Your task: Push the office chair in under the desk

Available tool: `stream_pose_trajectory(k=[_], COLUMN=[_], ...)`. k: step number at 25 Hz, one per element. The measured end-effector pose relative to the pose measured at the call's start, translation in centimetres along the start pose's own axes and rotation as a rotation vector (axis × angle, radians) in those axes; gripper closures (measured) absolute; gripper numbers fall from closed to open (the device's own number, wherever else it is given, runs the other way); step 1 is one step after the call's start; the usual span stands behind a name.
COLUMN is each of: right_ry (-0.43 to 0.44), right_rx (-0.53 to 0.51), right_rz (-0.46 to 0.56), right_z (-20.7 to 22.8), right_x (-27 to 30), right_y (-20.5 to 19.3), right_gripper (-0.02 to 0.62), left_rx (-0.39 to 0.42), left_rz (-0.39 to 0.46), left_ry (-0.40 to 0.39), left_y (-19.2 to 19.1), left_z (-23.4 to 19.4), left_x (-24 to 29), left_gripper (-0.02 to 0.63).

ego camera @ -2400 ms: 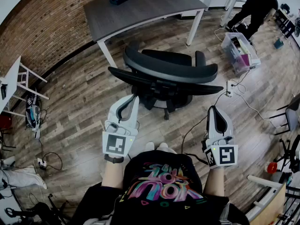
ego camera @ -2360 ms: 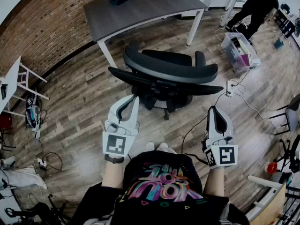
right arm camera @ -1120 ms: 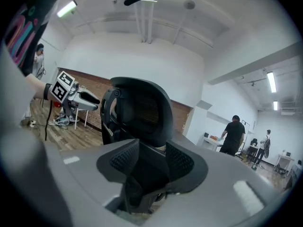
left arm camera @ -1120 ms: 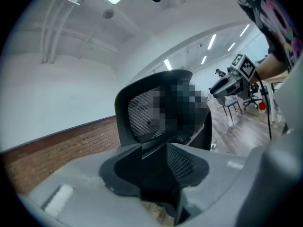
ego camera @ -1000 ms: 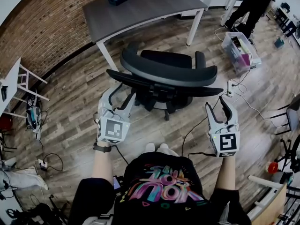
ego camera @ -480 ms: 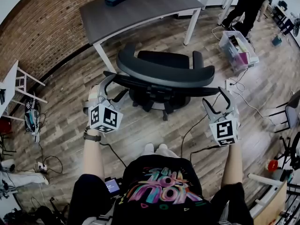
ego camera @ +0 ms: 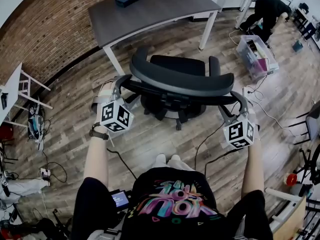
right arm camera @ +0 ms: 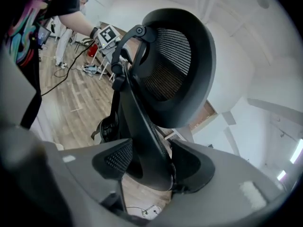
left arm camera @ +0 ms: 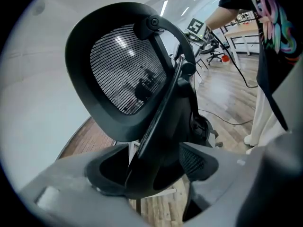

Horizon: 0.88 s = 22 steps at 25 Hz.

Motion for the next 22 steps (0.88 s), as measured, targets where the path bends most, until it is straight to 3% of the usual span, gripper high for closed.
stream_pose_trajectory(k=[2,4,22], right_ry=[-0.001,0.003,0.019], right_rx=[0.001,0.012,0.035], right_rz=[0.004,0.012,0.035], right_z=[0.0,0.1,1.8], right_x=[0.3,0.3,1.1], right_y=[0.0,0.0,-0.9], right_gripper=[0.334,0.334,0.331], left_rx=[0.037,0.054,0.068], left_rz=[0.006,0.02,0.108], left_ry=[0.009,0.031,0.067], left_y=[-0.2,-0.3,0.4], left_z=[-0.1,-0.3,-0.4], left_x=[0.5,0.6,1.0], left_gripper=[0.276,0.349,0.359])
Point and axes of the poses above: the fingertips, and each gripper's own axes: x forward along the fingers, z to its right, y out of its top, the point moved 8 cm from there along -x, backward along the fingers, and after that the axes turned 10 degrees about -z, right-handed, at the moved point
